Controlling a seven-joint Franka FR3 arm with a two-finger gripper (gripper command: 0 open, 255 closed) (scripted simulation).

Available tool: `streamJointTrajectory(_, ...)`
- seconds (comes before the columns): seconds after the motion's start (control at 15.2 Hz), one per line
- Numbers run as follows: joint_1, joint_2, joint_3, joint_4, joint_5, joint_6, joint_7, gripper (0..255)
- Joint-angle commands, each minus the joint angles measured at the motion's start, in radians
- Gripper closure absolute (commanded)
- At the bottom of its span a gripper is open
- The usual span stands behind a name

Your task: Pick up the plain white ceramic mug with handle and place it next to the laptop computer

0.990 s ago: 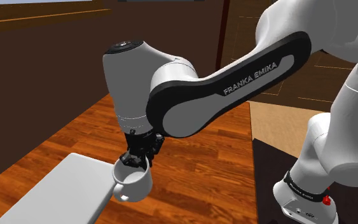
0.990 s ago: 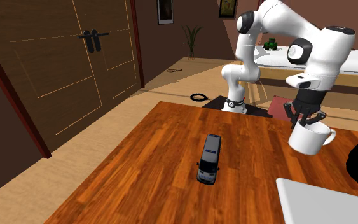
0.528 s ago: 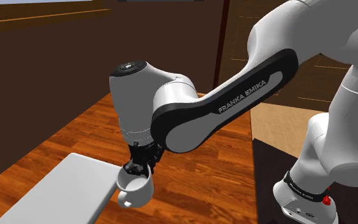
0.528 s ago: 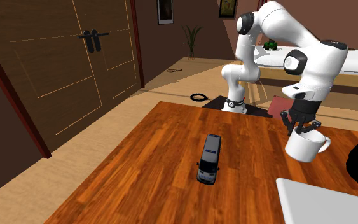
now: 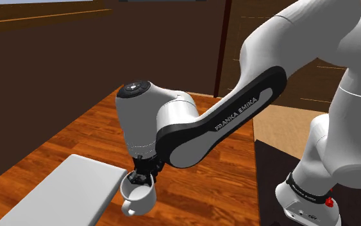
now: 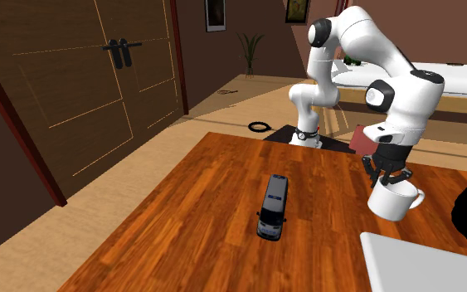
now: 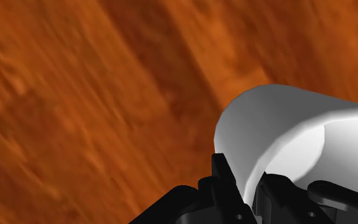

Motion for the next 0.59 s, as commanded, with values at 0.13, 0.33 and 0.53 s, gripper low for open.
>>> streamJointTrajectory(0.13,0.003,0.02,-0.003,-0.018,-0.013,0.037,0.009,255)
streamJointTrajectory(0.33,0.003,0.02,-0.003,-0.018,-0.013,0.037,0.009,255)
streamJointTrajectory(0.53,0.003,0.02,-0.003,-0.018,-0.013,0.037,0.009,255)
